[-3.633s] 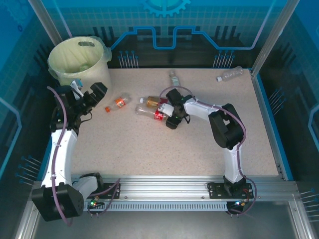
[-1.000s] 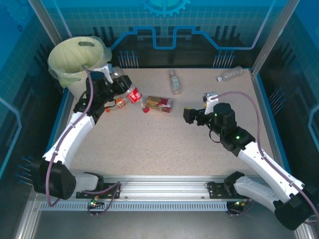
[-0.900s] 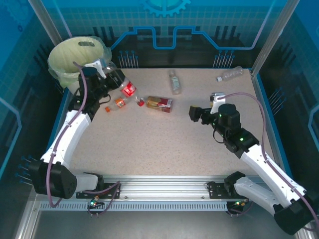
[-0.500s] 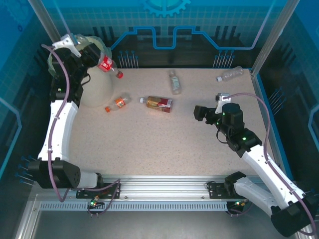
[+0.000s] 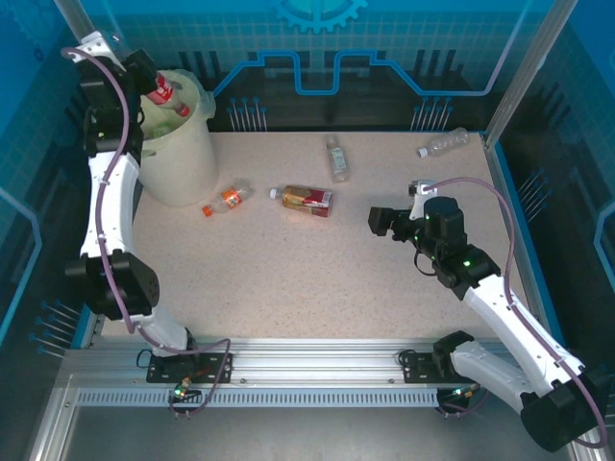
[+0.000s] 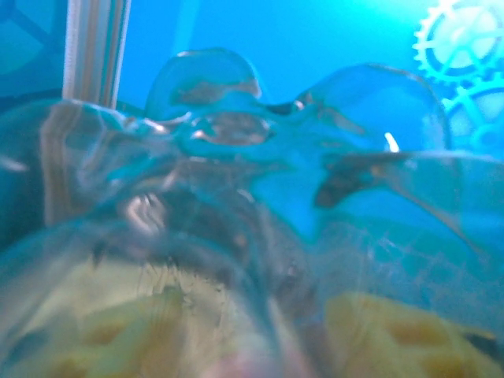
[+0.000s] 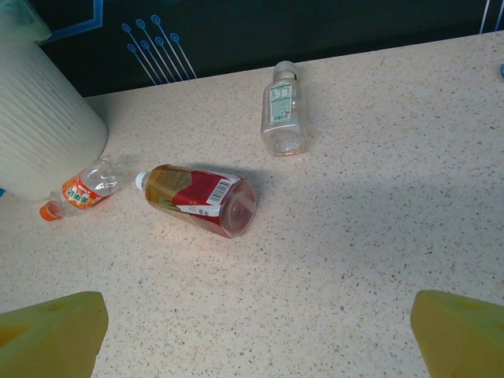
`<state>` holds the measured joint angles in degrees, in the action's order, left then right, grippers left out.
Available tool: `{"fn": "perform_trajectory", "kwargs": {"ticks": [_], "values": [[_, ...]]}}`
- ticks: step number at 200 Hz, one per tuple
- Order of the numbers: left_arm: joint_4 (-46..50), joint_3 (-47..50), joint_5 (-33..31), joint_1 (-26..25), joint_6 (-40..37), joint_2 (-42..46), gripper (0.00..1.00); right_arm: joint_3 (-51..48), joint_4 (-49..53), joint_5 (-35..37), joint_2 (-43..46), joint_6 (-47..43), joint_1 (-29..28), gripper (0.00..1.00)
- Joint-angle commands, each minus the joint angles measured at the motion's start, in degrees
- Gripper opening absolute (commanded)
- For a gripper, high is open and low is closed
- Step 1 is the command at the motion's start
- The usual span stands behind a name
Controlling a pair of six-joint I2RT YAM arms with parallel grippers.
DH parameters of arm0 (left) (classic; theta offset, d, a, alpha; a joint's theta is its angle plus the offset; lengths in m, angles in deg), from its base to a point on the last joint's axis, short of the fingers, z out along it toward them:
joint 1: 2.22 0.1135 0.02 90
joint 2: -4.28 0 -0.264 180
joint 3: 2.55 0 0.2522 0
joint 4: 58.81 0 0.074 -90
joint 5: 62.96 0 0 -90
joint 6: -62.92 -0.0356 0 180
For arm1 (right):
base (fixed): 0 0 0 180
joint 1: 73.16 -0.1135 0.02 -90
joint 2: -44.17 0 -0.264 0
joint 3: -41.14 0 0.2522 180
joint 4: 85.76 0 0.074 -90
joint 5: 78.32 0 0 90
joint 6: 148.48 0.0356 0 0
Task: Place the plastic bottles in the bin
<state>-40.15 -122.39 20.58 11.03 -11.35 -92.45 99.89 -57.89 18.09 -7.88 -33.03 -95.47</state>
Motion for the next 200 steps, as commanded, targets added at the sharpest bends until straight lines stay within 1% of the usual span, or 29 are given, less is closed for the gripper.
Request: {"fn": "perform_trajectory", "kwargs": {"ticks": [1, 31, 50, 77, 89, 100, 117, 130, 145, 168, 200], "values": [[-0.1, -3.5, -0.6, 1.2, -2.2, -1.4, 0.49, 0.7, -0.1, -1.4, 0.6, -0.8, 0.6, 1.00], [2.4, -3.2, -0.7, 1.9, -3.5, -4.1, 0.50, 0.0, -0.7, -1.6, 0.6, -1.1, 0.6, 1.00], [6.1, -4.8, 6.6, 3.5, -2.3, -6.8, 0.52, 0.5, -0.2, -2.4, 0.5, -1.5, 0.6, 1.00], [12.2, -8.5, 9.4, 4.3, -2.2, -10.4, 0.53, 1.8, 1.6, -3.8, -0.6, -1.8, 0.6, 1.00], [14.2, -10.1, 11.6, 4.5, -2.0, -12.0, 0.58, 2.2, 2.1, -4.1, -1.1, -2.0, 0.6, 1.00], [16.5, -12.3, 12.9, 4.5, -1.8, -13.6, 0.69, 2.4, 2.1, -4.4, -1.5, -1.9, 0.6, 1.00], [22.2, -18.2, 12.3, 4.5, -0.7, -16.5, 0.79, 2.6, 2.2, -3.3, -2.1, -0.6, 0.6, 1.00], [26.1, -22.7, 11.1, 4.5, 0.5, -18.4, 0.90, 2.4, 2.3, -1.5, -2.1, 0.6, 0.6, 1.00], [29.2, -26.0, 10.1, 4.5, 1.6, -19.5, 0.93, 2.2, 2.5, -0.3, -2.1, 1.0, 0.6, 1.00], [30.1, -26.6, 10.5, 4.4, 3.2, -18.6, 0.98, 2.2, 3.2, 0.4, -2.3, 1.5, 0.6, 1.00], [31.5, -25.5, 10.8, 3.8, 4.9, -16.3, 0.99, 2.8, 4.5, 2.3, -3.5, 2.7, 0.6, 1.00]]}}
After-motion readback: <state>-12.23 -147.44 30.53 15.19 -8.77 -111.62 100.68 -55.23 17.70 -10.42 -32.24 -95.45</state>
